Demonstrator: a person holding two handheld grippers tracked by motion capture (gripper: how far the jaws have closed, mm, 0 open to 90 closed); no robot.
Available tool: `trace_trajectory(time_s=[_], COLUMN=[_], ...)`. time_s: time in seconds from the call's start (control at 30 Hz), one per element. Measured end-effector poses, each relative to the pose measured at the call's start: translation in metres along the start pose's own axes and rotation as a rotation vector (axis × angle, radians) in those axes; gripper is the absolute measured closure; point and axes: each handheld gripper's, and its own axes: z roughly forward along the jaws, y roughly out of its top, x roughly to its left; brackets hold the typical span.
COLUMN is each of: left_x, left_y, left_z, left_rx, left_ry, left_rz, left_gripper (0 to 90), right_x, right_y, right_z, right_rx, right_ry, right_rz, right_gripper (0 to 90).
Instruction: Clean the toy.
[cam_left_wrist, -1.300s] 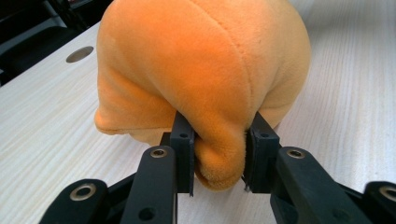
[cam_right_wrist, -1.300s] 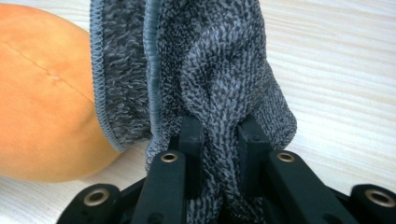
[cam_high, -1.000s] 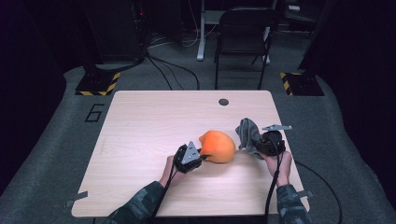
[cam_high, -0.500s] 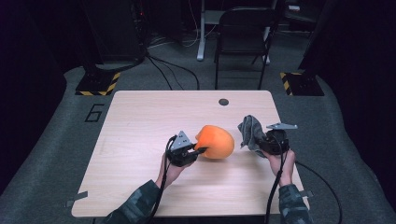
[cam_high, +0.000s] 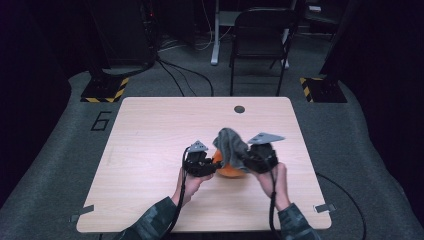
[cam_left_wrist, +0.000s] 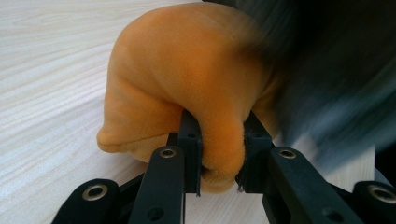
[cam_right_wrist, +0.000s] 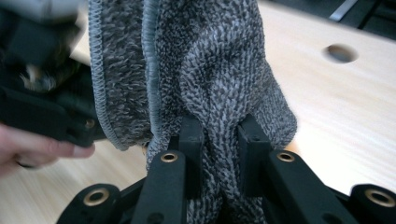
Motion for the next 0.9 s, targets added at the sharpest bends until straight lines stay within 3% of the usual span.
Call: trace_trajectory(time_s=[0.07,0.1,0.13,0.23,0.33,0.43,0.63,0.73,0.9], left_x=[0.002,0.004,0.006,0.004,0.005,0.008,0.011,0.013,0.014], left_y=[-0.002,-0.004,-0.005,-0.004,-0.006,-0.006,-0.008,-0.008,-0.008], left_z=[0.001,0.003,0.004,0.005,0.005,0.005,0.006,0.007,0.007], left_rx=[0.020,0.015,0.015,0.011,0.004,0.001,0.000,0.004,0.000], left_ry=[0.012,0.007,-0.003,0.000,-0.006,-0.008,-0.021,-0.026,-0.025], left_rz=[0.003,-0.016,-0.025,-0.004,-0.017,-0.024,-0.031,-0.032,-0.040], left_gripper=[75.0,75.1,75.0,74.9,74.8,74.7,74.4,74.2,73.9], right_x=[0.008,0.008,0.005,-0.002,-0.008,-0.023,-0.049,-0.057,-0.074], right_y=[-0.006,-0.010,-0.012,-0.015,-0.019,-0.027,-0.043,-0.050,-0.069], right_z=[0.019,0.026,0.029,0.027,0.025,0.026,0.037,0.046,0.067], right_rx=[0.036,0.051,0.054,0.057,0.071,0.096,0.144,0.170,0.256], right_ry=[-0.051,-0.083,-0.078,-0.088,-0.109,-0.124,-0.145,-0.158,-0.186], right_rz=[-0.039,-0.049,-0.036,-0.033,-0.041,0.018,0.081,0.107,0.147], right_gripper=[75.5,75.6,75.6,75.6,75.7,75.6,75.5,75.5,75.2])
